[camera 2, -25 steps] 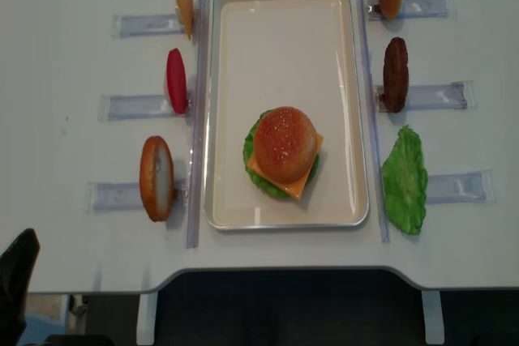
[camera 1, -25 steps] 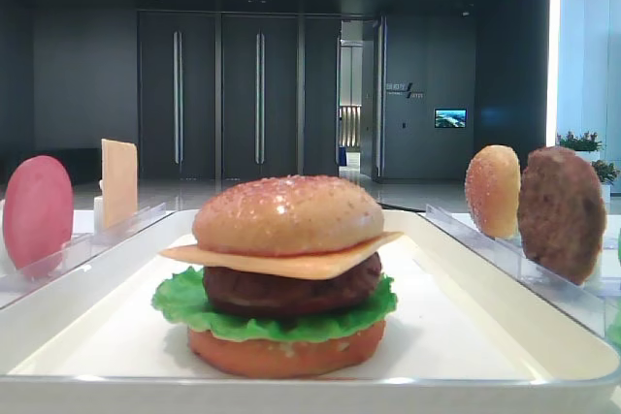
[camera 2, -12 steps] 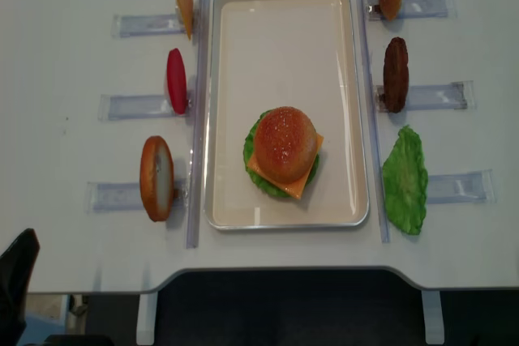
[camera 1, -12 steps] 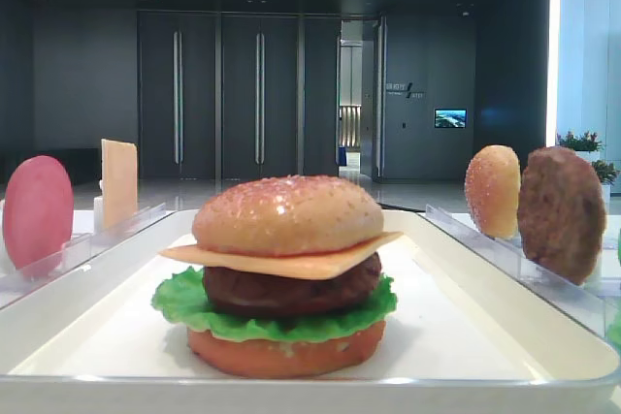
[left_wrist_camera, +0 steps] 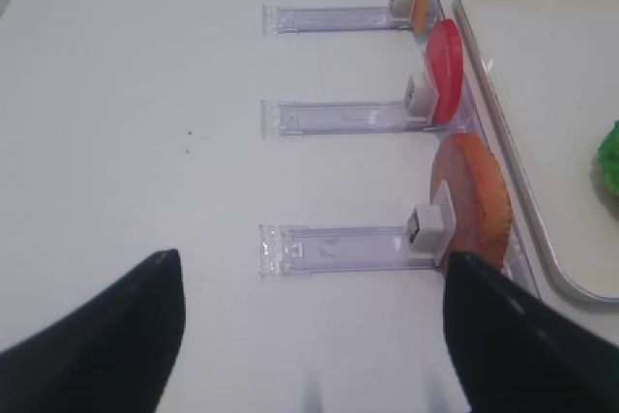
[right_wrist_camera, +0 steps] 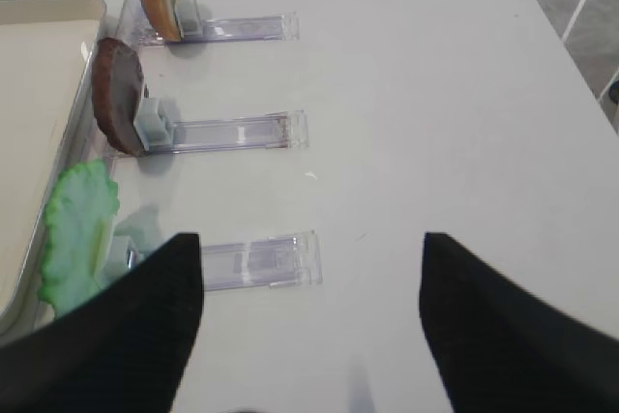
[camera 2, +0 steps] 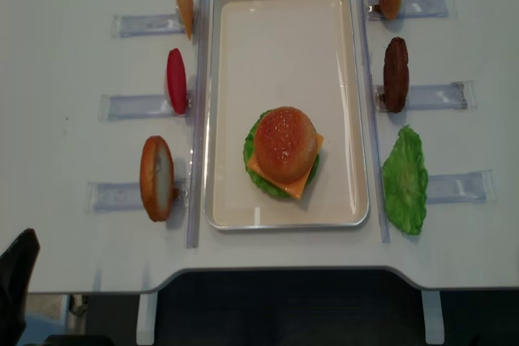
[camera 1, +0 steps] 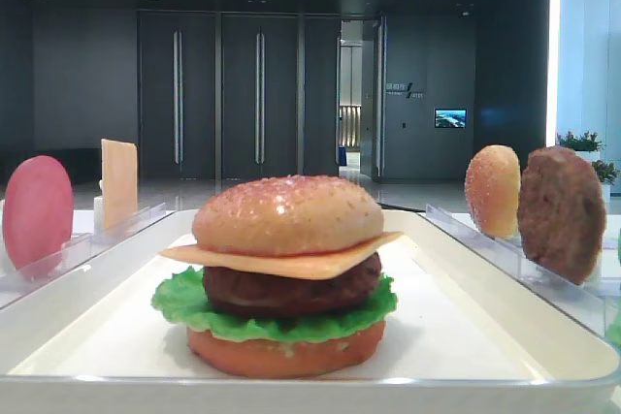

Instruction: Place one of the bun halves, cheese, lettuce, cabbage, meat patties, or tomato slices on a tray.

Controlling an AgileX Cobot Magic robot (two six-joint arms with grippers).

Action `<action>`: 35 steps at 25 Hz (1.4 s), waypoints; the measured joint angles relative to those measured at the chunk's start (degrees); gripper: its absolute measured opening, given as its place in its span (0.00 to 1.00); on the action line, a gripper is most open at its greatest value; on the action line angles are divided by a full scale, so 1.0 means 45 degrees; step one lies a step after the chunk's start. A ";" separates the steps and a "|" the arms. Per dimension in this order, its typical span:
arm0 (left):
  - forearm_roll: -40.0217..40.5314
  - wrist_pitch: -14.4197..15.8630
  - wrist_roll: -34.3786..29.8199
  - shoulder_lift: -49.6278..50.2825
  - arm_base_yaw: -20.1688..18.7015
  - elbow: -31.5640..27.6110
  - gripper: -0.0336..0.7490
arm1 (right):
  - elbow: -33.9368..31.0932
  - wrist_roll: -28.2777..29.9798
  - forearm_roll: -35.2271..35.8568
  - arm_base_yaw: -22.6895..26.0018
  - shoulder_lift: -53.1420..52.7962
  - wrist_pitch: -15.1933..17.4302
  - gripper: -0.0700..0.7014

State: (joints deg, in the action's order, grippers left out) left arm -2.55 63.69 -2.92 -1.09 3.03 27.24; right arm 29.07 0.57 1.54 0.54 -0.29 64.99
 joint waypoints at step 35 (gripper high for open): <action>0.0000 0.0000 0.0000 0.0000 0.0000 0.0000 0.86 | 0.0000 0.0000 0.0000 0.0000 0.0000 0.0000 0.70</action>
State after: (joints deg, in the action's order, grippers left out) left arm -2.55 63.69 -2.92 -1.09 3.03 27.24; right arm 29.07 0.57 1.54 0.54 -0.29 64.99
